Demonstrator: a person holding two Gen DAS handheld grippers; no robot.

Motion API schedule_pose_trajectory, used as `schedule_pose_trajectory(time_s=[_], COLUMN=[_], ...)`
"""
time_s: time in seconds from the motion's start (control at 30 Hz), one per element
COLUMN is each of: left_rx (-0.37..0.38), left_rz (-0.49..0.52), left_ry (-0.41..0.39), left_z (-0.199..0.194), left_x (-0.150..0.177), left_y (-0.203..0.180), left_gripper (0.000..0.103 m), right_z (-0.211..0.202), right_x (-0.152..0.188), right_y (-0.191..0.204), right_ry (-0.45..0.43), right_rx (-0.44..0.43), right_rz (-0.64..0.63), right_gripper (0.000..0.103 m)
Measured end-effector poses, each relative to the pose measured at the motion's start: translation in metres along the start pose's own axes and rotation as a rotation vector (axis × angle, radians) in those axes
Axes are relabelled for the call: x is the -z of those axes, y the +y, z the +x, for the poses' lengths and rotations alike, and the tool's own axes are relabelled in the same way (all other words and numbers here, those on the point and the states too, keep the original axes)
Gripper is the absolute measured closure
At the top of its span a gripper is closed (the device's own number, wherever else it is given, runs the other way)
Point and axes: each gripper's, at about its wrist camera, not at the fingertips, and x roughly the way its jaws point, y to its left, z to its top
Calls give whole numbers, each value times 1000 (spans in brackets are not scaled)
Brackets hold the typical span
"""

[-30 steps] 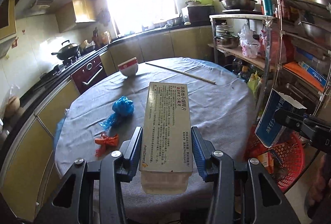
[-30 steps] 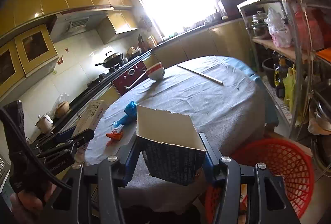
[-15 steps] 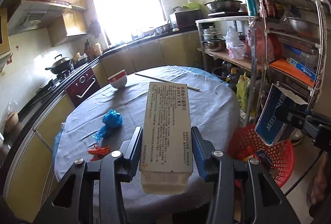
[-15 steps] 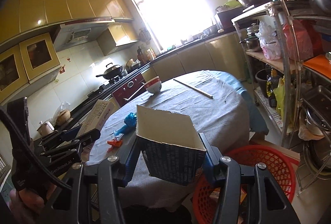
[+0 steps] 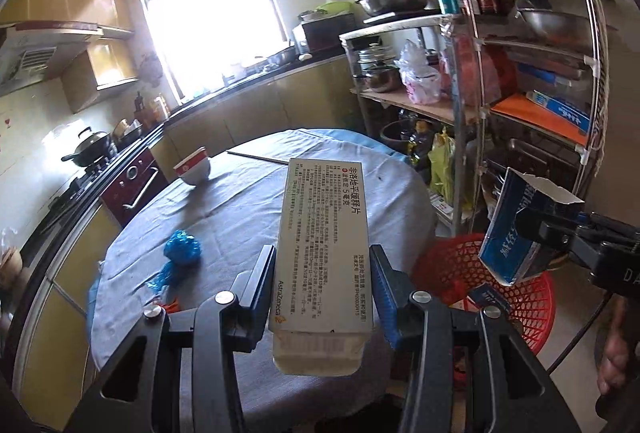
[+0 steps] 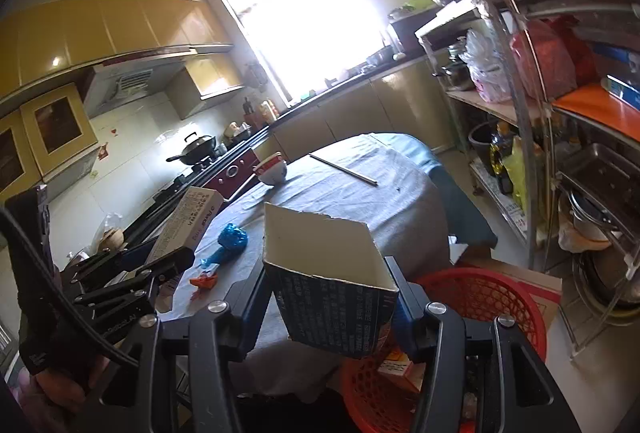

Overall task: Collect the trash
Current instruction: 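Carry the white box with the left tool while the right tool carries the blue box to the basket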

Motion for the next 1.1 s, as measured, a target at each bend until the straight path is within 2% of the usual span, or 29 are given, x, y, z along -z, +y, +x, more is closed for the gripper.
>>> schedule_pose_trajectory(time_s=[0.6, 1.1], left_rx=[127, 234], left_rz=[111, 138], left_ry=[53, 120], left_z=[47, 76], left_x=[-6, 4], left_y=[-52, -74], left_gripper=[56, 56], right_z=[10, 24], right_x=[0, 4], right_y=[-63, -96], right_ry=[36, 69], right_rx=[124, 200], right_rz=[96, 200], right_gripper=[46, 46])
